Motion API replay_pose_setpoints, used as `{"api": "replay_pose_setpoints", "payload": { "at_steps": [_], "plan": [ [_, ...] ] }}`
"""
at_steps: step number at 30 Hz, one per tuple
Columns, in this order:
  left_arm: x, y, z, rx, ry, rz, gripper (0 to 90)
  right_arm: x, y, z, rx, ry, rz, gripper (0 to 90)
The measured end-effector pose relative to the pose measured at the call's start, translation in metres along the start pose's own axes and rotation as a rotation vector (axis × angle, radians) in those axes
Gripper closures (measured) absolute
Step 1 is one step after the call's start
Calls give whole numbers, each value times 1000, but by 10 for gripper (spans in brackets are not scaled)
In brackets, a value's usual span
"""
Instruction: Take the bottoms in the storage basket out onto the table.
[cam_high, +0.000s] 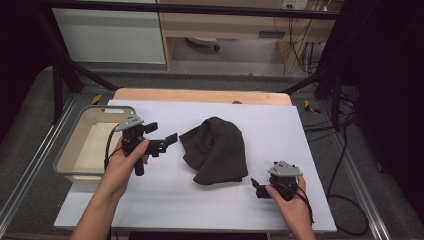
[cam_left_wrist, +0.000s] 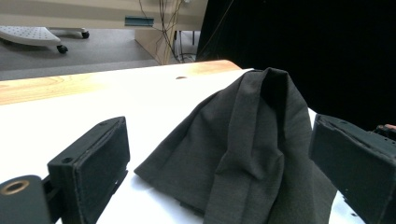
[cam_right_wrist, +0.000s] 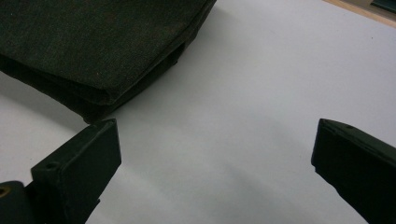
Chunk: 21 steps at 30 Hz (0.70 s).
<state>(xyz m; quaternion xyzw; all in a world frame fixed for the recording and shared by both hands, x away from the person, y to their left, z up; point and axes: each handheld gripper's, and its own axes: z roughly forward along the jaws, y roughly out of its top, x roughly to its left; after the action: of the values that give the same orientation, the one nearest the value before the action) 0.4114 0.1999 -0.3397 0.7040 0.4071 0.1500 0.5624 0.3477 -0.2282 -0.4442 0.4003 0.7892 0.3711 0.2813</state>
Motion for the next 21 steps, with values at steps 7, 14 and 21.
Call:
{"api": "replay_pose_setpoints", "payload": {
  "at_steps": [7,14,21],
  "plan": [
    [5,1,-4,2,7,-4,35,1,0,1,7,2,-4,22],
    [8,3,-10,-5,13,-5,35,1,0,1,10,1,-5,22],
    [15,5,-18,-20,23,-8,35,1,0,1,9,3,-5,23]
  ]
}}
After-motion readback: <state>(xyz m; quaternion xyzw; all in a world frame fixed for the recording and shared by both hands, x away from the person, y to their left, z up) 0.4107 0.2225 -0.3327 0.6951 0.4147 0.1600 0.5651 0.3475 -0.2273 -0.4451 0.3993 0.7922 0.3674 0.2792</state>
